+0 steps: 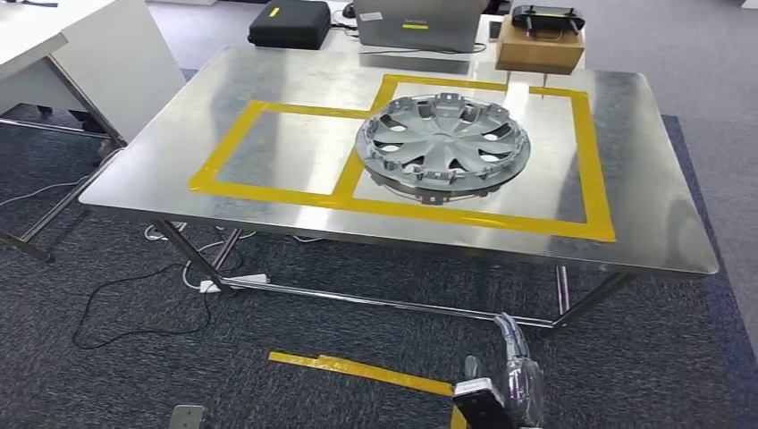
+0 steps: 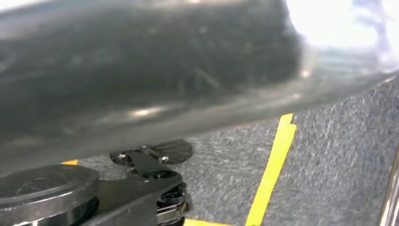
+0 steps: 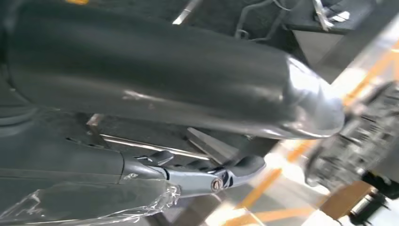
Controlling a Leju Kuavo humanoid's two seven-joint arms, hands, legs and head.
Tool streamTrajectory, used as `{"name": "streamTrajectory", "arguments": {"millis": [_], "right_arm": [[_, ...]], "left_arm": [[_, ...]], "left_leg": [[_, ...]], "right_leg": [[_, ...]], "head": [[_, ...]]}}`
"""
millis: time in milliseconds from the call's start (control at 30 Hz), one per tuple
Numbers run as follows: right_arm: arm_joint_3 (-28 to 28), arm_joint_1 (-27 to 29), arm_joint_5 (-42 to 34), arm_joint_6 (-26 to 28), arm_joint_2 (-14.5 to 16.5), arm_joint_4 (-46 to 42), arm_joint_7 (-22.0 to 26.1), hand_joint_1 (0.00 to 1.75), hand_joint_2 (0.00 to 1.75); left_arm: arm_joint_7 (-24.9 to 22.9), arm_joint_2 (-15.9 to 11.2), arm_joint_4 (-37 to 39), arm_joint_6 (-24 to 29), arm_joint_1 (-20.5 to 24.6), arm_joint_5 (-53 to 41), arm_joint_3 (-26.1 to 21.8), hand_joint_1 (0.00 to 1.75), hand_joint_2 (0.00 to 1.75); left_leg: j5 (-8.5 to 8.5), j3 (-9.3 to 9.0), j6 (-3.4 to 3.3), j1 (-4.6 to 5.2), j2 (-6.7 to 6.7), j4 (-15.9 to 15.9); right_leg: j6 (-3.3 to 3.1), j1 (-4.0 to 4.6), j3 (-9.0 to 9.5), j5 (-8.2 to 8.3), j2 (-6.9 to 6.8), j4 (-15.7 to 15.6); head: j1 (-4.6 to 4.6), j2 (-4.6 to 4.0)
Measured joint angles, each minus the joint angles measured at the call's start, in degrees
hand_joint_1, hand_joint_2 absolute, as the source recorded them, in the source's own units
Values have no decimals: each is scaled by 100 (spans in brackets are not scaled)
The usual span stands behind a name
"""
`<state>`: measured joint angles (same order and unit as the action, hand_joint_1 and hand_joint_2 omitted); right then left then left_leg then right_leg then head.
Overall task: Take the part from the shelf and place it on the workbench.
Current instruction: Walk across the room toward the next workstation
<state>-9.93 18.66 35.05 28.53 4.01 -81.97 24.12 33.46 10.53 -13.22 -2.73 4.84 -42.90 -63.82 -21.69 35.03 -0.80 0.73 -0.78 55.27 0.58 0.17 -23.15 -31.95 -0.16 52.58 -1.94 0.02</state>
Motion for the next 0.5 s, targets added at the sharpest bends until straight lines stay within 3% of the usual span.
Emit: {"name": "streamTrajectory", "arguments": {"millis": [67,133,200,233,267,300,367,433,500], "right_arm": [[72,-37,-8,-120,7,238,17,0,0],[189,-123,13,-223,33,570,20,0,0],[350,-253,62,-317,67,996,9,0,0],[448,-331,84,-366,87,1242,7,0,0],[556,-410,104,-412,111,1495,9,0,0],[674,-493,126,-446,139,1752,14,0,0],[960,-698,150,-506,188,2337,34,0,0],[1322,-951,128,-591,219,3004,91,0,0],[1729,-1219,81,-659,231,3736,146,0,0]], "left_arm": [[1,-9,0,-4,-14,-26,-13,0,0],[1,-19,0,-7,-26,-52,-23,0,0],[2,-23,0,-10,-28,-81,-40,0,0],[3,-26,0,-14,-28,-96,-52,0,0],[3,-28,0,-18,-28,-109,-63,0,0],[3,-31,0,-22,-27,-123,-71,0,0],[5,-34,-1,-34,-19,-151,-81,0,0],[9,-36,-1,-41,-6,-186,-93,0,0],[19,-37,0,-42,2,-222,-103,0,0]], "left_leg": [[-89,70,68,-21,18,66],[-591,208,141,-51,41,497],[-1127,359,201,-85,45,1256],[-1208,378,222,-98,45,1547],[-1155,330,235,-110,45,1687],[-1006,194,242,-121,45,1620],[-759,-328,232,-134,49,961],[-786,-788,180,-123,65,230],[-851,-878,123,-100,76,-17]], "right_leg": [[-83,-8,-126,114,-19,1],[-164,-27,-269,244,-40,0],[-184,-25,-426,360,-47,37],[-180,-25,-512,414,-50,71],[-171,-26,-606,466,-51,114],[-157,-29,-702,512,-50,161],[-110,-28,-893,586,-40,259],[-40,-19,-1025,659,-36,337],[40,-21,-1095,747,-42,362]], "head": [[-13,0],[13,0],[42,0],[41,0],[43,0],[44,0],[48,0],[51,0],[54,0]]}}
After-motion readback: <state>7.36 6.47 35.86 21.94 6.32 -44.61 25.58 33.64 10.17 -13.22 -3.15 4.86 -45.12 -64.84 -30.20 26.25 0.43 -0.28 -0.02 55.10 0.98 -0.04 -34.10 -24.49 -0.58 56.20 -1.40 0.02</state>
